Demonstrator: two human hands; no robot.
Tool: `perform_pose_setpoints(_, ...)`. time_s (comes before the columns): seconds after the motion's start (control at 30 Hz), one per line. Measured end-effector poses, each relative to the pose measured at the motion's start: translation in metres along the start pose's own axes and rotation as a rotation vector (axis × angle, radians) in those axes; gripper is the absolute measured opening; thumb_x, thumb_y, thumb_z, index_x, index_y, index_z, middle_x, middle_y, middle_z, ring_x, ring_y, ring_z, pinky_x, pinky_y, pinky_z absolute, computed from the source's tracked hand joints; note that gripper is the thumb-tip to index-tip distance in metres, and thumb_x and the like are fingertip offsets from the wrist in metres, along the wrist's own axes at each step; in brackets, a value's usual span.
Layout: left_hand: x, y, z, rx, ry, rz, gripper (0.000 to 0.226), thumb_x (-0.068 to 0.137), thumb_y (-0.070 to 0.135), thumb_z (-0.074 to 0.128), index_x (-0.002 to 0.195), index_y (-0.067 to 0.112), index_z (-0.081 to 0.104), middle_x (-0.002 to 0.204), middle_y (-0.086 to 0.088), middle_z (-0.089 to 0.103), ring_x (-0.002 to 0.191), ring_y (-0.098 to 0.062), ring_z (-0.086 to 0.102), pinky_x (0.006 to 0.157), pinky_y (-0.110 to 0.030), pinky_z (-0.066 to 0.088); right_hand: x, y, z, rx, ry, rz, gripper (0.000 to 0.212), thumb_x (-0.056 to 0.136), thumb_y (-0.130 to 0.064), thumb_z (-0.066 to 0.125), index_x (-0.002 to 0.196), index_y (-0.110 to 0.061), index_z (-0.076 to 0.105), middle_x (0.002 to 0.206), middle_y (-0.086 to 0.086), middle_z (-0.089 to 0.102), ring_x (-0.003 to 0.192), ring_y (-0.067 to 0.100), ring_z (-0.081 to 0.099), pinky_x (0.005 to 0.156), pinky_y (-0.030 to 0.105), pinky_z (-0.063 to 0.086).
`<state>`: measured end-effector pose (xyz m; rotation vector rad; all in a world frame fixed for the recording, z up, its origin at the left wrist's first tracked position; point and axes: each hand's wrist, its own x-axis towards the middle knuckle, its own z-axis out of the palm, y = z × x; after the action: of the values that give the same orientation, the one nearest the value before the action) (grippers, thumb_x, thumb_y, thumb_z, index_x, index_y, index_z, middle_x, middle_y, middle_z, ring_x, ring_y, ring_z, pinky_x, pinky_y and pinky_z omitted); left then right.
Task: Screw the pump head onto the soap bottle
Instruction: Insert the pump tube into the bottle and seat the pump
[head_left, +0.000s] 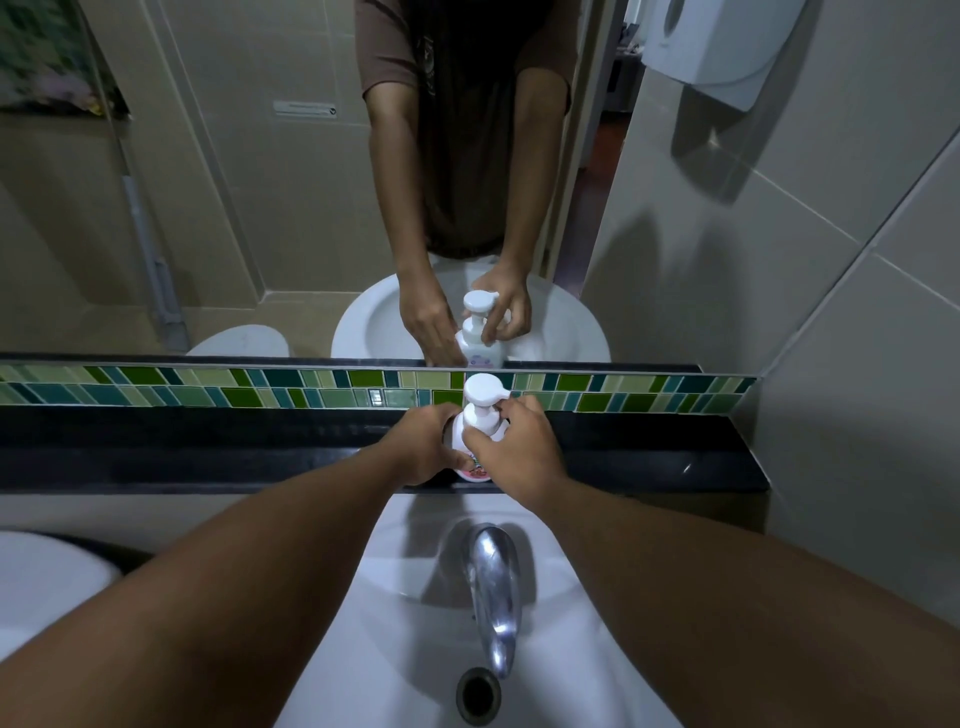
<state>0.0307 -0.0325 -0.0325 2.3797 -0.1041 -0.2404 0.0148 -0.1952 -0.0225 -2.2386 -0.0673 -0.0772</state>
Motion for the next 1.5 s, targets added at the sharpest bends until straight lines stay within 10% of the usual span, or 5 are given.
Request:
perform_pose_setpoints(0.6, 0.001, 0.000, -0.001, 0.023, -0.015, 0.021, 0.066, 0.070, 0.027, 0.094, 0.128, 0.016, 0.064, 0.115, -0.002, 0.072, 0.098, -0.023, 0.065, 0.089, -0.039, 0.053, 0.007, -0.002, -0.006, 0.027, -0.051, -0.034, 0.044, 0.074, -0.022, 0.081, 0.113, -0.010, 0.066, 0.108, 0.002, 0.057, 0.102, 0.026, 0.063, 0.083, 0.030, 0.047)
perform_pose_setpoints(0.83, 0.001, -0.002, -0.001, 0.036, -0.010, 0.022, 0.056, 0.069, 0.025, 0.094, 0.118, 0.020, 0.068, 0.109, 0.000, 0.076, 0.097, -0.021, 0.069, 0.090, -0.041, 0.056, 0.002, -0.005, -0.008, -0.097, -0.009, 0.031, 0.065, 0.055, -0.066, 0.082, 0.105, -0.033, 0.056, 0.107, -0.007, 0.053, 0.091, 0.016, 0.060, 0.076, 0.038, 0.054)
perform_pose_setpoints(1.03, 0.002, -0.002, 0.000, 0.023, -0.010, 0.007, 0.065, 0.070, 0.028, 0.094, 0.127, 0.019, 0.064, 0.114, -0.002, 0.073, 0.094, -0.023, 0.065, 0.089, -0.040, 0.055, -0.001, 0.001, -0.009, -0.020, -0.056, -0.033, 0.034, 0.076, -0.030, 0.069, 0.108, -0.023, 0.063, 0.102, -0.001, 0.048, 0.089, 0.022, 0.059, 0.083, 0.036, 0.050)
perform_pose_setpoints(1.27, 0.001, -0.002, 0.000, 0.028, 0.001, 0.039, 0.052, 0.072, 0.023, 0.093, 0.117, 0.018, 0.068, 0.097, 0.002, 0.070, 0.082, -0.016, 0.062, 0.077, -0.034, 0.050, -0.001, -0.004, -0.006, -0.075, 0.019, 0.054, 0.055, 0.066, -0.059, 0.081, 0.104, -0.029, 0.054, 0.109, -0.006, 0.050, 0.093, 0.018, 0.059, 0.079, 0.039, 0.054)
perform_pose_setpoints(1.5, 0.002, -0.001, 0.000, 0.030, -0.006, 0.037, 0.061, 0.072, 0.026, 0.093, 0.125, 0.016, 0.066, 0.111, -0.002, 0.072, 0.094, -0.023, 0.063, 0.086, -0.035, 0.051, -0.003, -0.001, -0.006, -0.071, -0.010, -0.050, 0.039, 0.078, -0.036, 0.074, 0.113, -0.026, 0.060, 0.104, -0.009, 0.044, 0.092, 0.018, 0.058, 0.083, 0.037, 0.052)
